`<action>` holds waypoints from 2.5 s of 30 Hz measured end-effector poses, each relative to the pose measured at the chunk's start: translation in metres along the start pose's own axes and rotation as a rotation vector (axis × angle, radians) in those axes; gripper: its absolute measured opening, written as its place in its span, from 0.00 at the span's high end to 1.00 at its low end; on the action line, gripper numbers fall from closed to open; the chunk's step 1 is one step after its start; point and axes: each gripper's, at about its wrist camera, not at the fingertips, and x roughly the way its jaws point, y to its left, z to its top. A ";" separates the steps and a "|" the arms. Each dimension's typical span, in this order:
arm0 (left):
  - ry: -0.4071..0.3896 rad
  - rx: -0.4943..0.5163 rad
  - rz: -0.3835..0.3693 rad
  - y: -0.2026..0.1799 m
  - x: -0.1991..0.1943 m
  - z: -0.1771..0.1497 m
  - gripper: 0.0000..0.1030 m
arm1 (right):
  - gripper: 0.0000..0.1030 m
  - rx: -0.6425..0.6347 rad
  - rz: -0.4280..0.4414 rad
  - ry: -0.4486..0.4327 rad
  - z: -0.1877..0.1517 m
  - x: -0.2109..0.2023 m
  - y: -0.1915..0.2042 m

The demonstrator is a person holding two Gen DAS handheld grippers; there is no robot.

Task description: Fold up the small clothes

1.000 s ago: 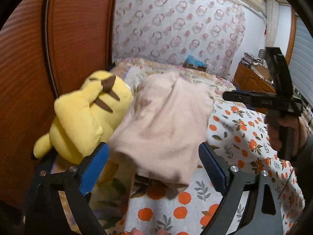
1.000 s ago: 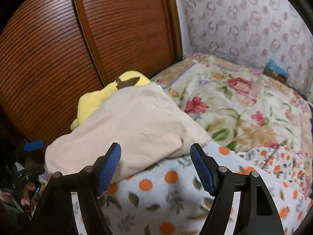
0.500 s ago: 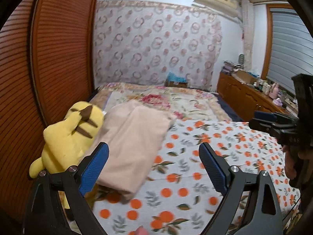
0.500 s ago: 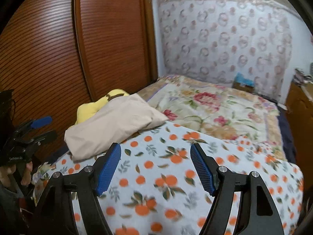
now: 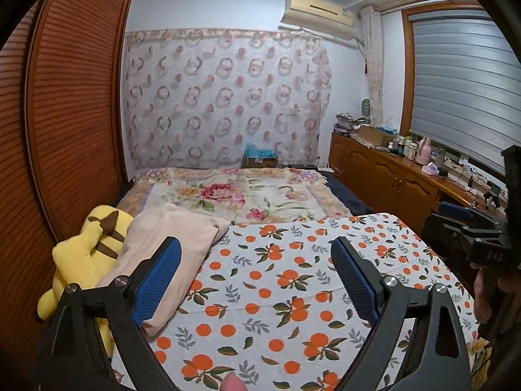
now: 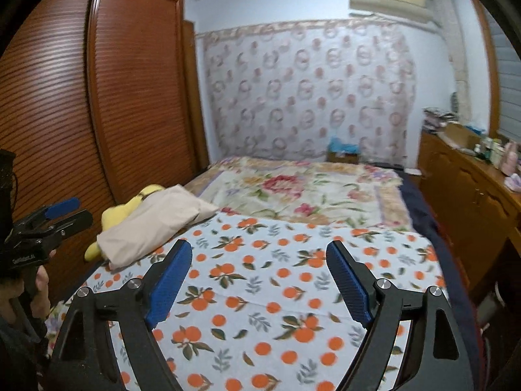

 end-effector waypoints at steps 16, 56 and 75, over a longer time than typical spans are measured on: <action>-0.001 0.020 0.035 -0.023 -0.016 0.004 0.09 | 0.17 0.039 -0.098 -0.086 -0.025 -0.042 0.026; -0.014 0.030 0.044 -0.027 -0.022 0.002 0.09 | 0.17 0.024 -0.099 -0.094 -0.034 -0.055 0.015; -0.016 0.028 0.045 -0.024 -0.022 0.002 0.09 | 0.17 0.018 -0.095 -0.094 -0.033 -0.056 0.003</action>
